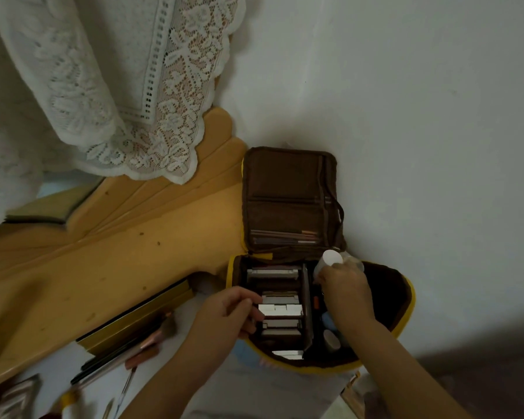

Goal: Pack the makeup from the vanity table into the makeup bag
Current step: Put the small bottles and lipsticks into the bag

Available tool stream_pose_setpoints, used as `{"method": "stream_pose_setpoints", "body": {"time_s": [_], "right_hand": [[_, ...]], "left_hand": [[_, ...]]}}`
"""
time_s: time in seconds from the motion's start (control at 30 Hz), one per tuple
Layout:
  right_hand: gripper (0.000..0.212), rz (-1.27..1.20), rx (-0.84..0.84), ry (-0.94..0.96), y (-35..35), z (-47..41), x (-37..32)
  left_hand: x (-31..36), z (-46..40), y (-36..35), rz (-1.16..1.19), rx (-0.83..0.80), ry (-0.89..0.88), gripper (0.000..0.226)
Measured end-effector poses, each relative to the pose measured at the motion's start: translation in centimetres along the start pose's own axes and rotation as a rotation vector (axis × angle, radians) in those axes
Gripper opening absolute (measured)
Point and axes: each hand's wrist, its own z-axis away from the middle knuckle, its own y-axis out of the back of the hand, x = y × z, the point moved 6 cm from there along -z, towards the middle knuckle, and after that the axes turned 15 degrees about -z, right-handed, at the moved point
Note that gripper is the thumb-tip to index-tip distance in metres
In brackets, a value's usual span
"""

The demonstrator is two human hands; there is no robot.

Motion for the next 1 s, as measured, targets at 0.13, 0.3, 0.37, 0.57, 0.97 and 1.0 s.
{"method": "stream_pose_setpoints", "body": {"time_s": [0.13,0.3,0.37,0.57,0.97,1.0], "right_hand": [[0.034,-0.001,0.016,-0.010,-0.3,0.0,0.3],[0.022,-0.076,0.117,0.024,0.7,1.4,-0.5],[0.026,-0.112,0.133,0.003,1.0,2.3,-0.9],[0.040,0.014,-0.027,-0.049,-1.6,4.4,-2.4],[0.004,-0.498,0.081,-0.138,-1.1,2.4,-2.9],[0.010,-0.438,0.067,-0.110,-1.3,1.9,-3.6]], "left_hand": [[-0.7,0.1,0.8,-0.007,0.035,0.030,0.031],[-1.3,0.3,1.8,0.014,0.081,0.044,0.029],[-1.6,0.5,2.5,0.029,0.110,0.042,0.028],[-3.0,1.1,4.1,0.071,0.174,0.063,0.029],[-5.1,1.0,4.4,0.066,0.177,0.114,0.029],[-5.5,1.0,4.4,0.054,0.174,0.117,0.029]]}}
